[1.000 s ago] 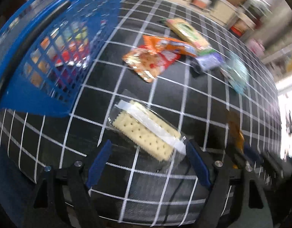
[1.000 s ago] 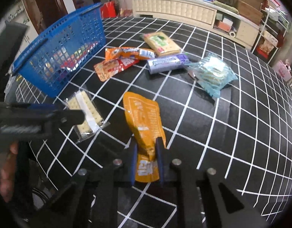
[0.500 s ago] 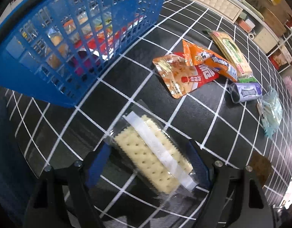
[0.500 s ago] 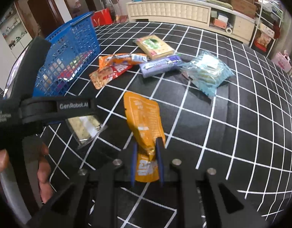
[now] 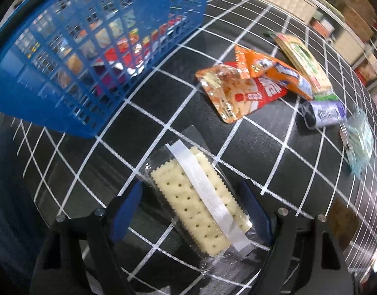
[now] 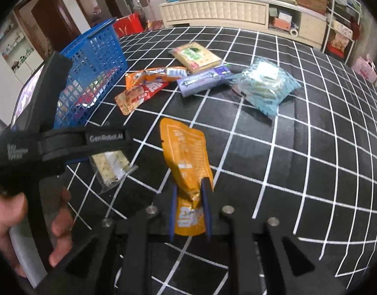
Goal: Organize snacks
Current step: 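Grasp the orange pastry packet with the right gripper while the left grasps the clear cracker pack, then carry the cracker pack into the blue basket and open the left gripper while the right carries the orange packet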
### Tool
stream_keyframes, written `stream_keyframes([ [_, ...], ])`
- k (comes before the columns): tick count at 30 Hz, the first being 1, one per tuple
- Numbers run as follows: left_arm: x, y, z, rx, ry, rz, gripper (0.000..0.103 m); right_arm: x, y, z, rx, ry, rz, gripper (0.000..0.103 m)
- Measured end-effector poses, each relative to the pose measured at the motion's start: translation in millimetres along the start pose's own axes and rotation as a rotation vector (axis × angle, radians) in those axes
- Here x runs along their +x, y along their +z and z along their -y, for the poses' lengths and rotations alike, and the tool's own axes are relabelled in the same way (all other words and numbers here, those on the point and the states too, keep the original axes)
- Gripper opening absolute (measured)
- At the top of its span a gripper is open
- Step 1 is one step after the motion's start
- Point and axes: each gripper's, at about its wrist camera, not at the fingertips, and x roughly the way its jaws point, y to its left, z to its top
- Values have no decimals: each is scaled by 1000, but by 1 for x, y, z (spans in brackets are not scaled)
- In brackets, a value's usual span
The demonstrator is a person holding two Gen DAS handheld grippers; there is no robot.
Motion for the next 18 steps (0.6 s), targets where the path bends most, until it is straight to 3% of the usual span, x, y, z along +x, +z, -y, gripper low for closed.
stream_keyframes([
  [1, 1, 1, 2, 23, -8, -7, 79, 0, 0, 0, 12, -7, 1, 22],
  [4, -2, 2, 3, 83, -29, -17, 61, 0, 2, 2, 59, -55, -1, 22],
  [8, -4, -2, 1, 168, -62, -20, 47, -2, 4, -1, 96, -61, -3, 22],
  [13, -10, -12, 0, 304, -135, -18, 44, -13, 5, -15, 97, -115, 15, 22],
  [18, -33, -24, -2, 425, -187, 52, 44, -28, 6, -29, 99, -141, 17, 22],
])
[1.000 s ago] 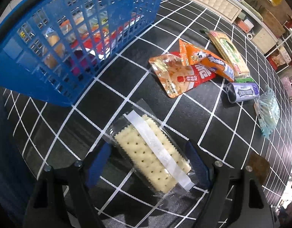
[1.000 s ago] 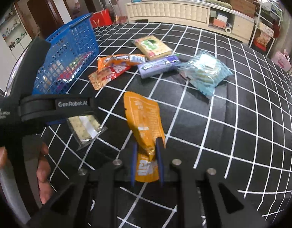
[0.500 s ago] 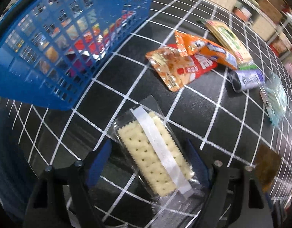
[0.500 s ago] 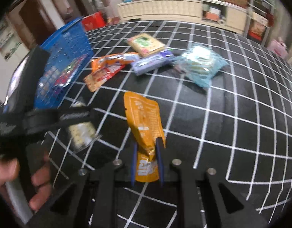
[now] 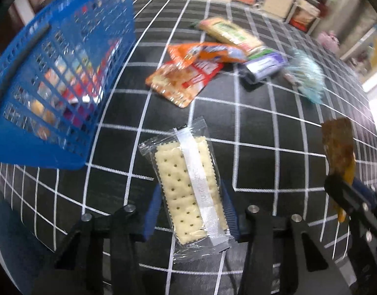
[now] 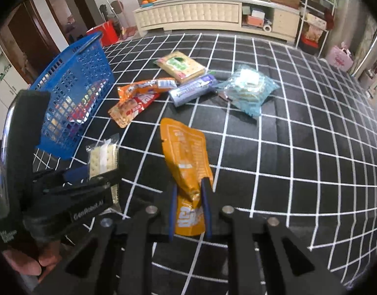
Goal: Organize snacks
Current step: 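Carry the cracker pack into the blue basket and open the left gripper while the right carries the orange packet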
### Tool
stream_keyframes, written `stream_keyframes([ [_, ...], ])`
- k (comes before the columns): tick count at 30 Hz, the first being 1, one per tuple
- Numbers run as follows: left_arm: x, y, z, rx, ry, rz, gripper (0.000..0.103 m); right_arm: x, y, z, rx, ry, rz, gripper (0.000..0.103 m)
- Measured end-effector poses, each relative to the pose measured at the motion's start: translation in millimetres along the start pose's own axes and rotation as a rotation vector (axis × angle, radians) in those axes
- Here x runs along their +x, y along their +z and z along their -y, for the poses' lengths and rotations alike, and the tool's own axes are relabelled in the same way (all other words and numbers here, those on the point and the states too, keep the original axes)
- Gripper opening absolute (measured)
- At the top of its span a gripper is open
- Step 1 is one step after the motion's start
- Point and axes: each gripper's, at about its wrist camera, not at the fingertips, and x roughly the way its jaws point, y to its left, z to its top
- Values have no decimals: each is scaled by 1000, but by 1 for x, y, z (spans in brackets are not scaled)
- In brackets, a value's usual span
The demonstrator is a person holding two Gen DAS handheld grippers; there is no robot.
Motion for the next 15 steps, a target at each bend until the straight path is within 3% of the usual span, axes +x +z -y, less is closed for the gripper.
stream_keyframes([
  [6, -45, -2, -3, 77, -71, 82, 44, -34, 6, -15, 20, -32, 40, 22],
  [9, -65, 4, -20, 87, -117, 115, 44, -54, 10, -30, 14, -46, 77, 22],
  [15, -125, 5, -61, 111, -139, 217, 44, -88, 25, -73, -3, -26, 148, 22],
])
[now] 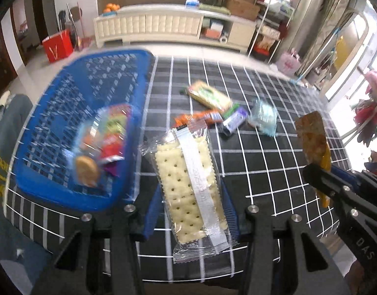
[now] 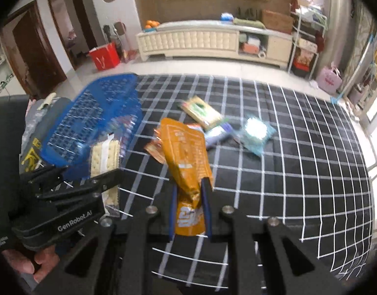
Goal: Organize snacks
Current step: 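Carry the cracker pack into the blue basket and open the left gripper while the right carries the orange packet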
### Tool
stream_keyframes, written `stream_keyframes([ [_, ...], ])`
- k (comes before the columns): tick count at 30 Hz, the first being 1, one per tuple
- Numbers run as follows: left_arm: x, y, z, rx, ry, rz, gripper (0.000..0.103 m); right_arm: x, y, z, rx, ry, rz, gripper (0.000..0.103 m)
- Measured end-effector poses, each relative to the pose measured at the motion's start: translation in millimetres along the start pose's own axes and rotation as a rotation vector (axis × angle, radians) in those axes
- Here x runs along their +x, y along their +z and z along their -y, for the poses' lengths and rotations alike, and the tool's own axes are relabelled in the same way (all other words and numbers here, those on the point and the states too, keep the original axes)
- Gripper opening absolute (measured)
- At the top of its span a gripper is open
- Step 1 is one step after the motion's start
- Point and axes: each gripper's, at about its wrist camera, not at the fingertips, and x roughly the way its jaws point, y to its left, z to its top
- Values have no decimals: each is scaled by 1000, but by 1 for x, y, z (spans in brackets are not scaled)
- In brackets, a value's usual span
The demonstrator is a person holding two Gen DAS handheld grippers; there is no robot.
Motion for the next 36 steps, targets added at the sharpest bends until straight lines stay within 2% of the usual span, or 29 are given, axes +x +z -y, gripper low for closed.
stream_keyframes([
  [3, -24, 5, -22, -1, -13, 26, 44, -12, 13, -28, -32, 25, 35, 22],
  [9, -59, 20, -74, -17, 36, 82, 44, -17, 41, -79, -83, 96, 91, 22],
  [14, -67, 28, -116, -32, 96, 93, 44, -1, 55, -110, -117, 159, 90, 22],
  [18, -57, 35, -143, -39, 101, 69, 44, 24, 63, -128, -122, 211, 51, 22],
  [21, -43, 35, -153, -17, 95, 39, 44, 40, 66, -139, -134, 219, 25, 22],
  [25, -25, 36, -155, 8, 89, 0, 44, 61, 70, -148, -152, 219, -3, 22],
  [27, -13, 36, -157, 21, 56, -25, 44, 68, 71, -148, -153, 219, -17, 22],
  [32, 5, 39, -161, 5, 32, -50, 44, 80, 73, -149, -137, 215, -32, 22],
  [36, 20, 38, -160, 10, 27, -102, 44, 85, 73, -147, -135, 209, -44, 22],
])
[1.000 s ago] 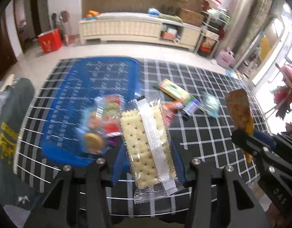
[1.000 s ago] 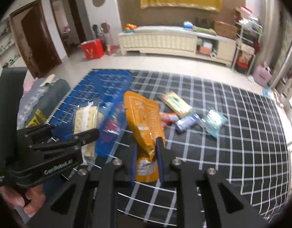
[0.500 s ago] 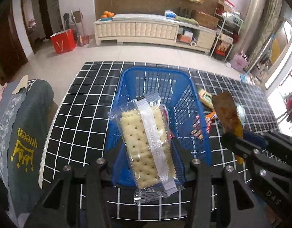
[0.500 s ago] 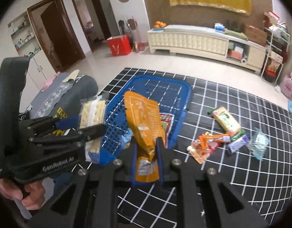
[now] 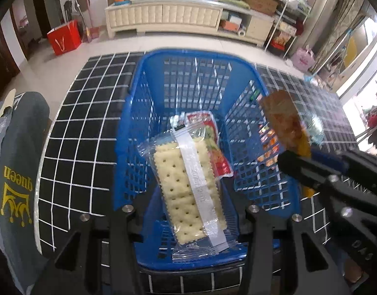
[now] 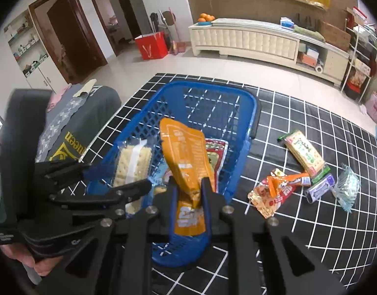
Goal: Organize snacks
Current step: 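Carry the cracker pack into the blue basket and open the left gripper while the right carries the orange packet, then lower the orange pastry packet into the blue basket and open the right gripper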
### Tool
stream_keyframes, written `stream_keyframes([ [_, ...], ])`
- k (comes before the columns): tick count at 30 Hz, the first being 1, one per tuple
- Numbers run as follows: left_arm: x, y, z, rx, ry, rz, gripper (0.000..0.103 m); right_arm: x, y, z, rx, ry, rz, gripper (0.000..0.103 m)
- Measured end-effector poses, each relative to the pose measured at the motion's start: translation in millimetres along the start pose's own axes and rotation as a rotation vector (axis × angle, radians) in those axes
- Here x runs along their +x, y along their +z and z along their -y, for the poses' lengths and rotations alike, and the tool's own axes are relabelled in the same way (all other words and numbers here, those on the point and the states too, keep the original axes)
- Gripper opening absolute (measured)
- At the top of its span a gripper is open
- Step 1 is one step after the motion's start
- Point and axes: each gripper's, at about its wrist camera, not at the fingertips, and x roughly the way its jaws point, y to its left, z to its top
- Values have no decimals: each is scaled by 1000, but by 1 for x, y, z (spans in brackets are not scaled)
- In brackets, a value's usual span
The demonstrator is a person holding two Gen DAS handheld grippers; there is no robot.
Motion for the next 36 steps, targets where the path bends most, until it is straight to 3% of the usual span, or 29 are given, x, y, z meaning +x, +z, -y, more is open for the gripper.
stream_keyframes([
  [7, 3, -3, 1, 11, -10, -12, 52, -5, 0, 1, -1, -12, 4, 22],
  [11, -5, -4, -1, 8, -22, 22, 62, -8, 1, 0, 12, 4, 4, 22],
  [16, -24, -2, -11, -11, -25, 68, 63, -11, 3, -4, 28, 12, 0, 22],
  [20, -37, -3, -22, -21, -16, 101, 63, -13, 9, -14, 4, -26, 1, 22],
  [25, -42, -3, -37, -25, 65, 118, 63, -3, 13, -27, -28, -92, -28, 22],
  [36, -39, -11, -60, -55, 34, 117, 63, 36, 3, -33, -55, -201, -147, 22],
])
